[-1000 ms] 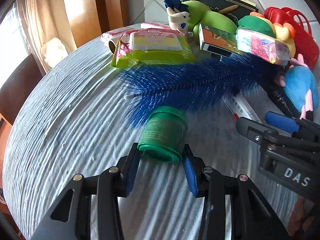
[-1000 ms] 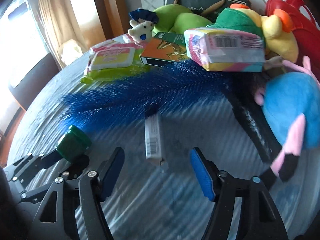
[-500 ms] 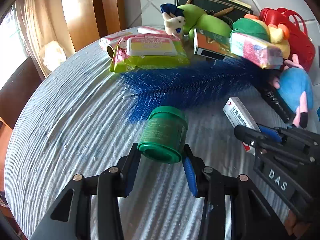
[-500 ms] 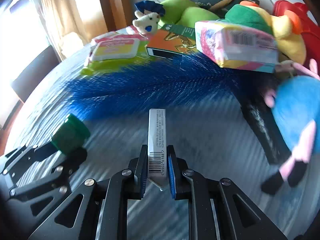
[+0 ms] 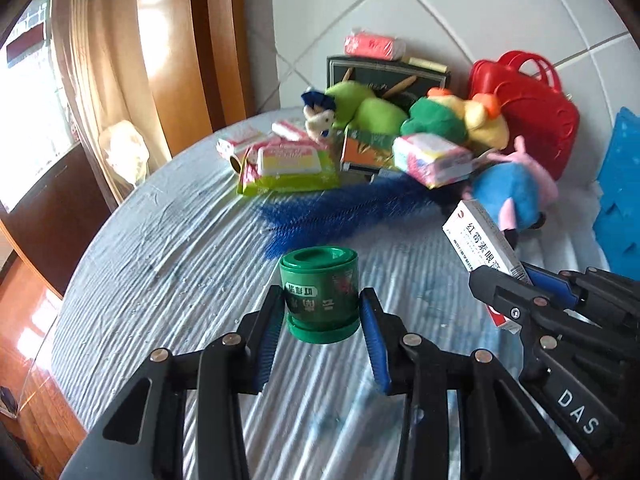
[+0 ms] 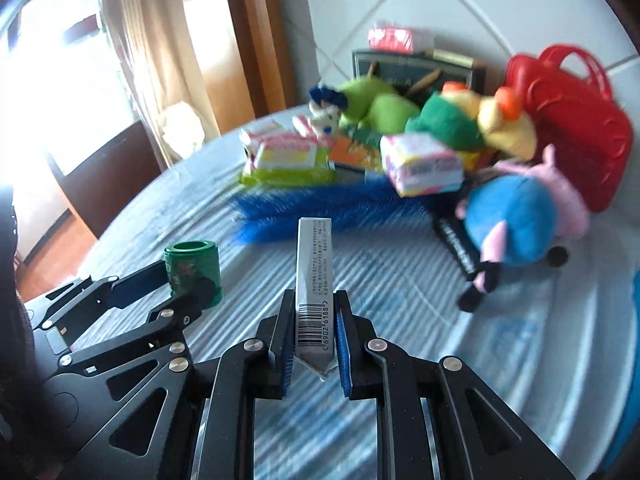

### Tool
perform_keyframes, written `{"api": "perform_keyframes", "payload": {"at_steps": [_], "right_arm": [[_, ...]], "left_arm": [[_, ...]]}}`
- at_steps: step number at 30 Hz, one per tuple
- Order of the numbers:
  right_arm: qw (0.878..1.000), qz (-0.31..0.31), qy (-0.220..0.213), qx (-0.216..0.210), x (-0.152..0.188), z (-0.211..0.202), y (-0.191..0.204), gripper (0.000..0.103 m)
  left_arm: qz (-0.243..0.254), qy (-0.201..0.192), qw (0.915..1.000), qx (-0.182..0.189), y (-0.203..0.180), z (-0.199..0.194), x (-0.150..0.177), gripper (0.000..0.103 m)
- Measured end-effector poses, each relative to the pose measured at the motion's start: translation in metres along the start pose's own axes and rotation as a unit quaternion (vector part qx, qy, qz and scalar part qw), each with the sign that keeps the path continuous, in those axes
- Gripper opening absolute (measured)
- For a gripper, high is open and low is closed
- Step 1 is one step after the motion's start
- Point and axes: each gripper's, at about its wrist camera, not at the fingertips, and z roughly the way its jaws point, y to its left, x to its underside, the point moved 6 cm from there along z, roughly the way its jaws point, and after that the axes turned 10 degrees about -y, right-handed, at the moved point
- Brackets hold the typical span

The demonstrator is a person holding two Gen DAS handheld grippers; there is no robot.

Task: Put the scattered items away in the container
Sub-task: 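Lift and carry green jar with left while right carries white box to crate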

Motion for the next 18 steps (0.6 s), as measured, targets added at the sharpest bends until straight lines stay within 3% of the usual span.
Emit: {"api": "perform_keyframes", "payload": {"at_steps": [4, 18], "right_arm": [[1.0, 0.0, -0.022, 0.012, -0.012, -0.038, 0.003, 0.018], [0.995, 0.016, -0.069, 0.075, -0.015, -0.137, 0.002, 0.018]], "left_arm": [[0.012, -0.027, 0.9995, 0.012, -0.01, -0.036, -0.017, 0.038], [0.048, -0.066, 0.9938, 0.076, -0.043, -0.116, -0.035, 0.038]]}}
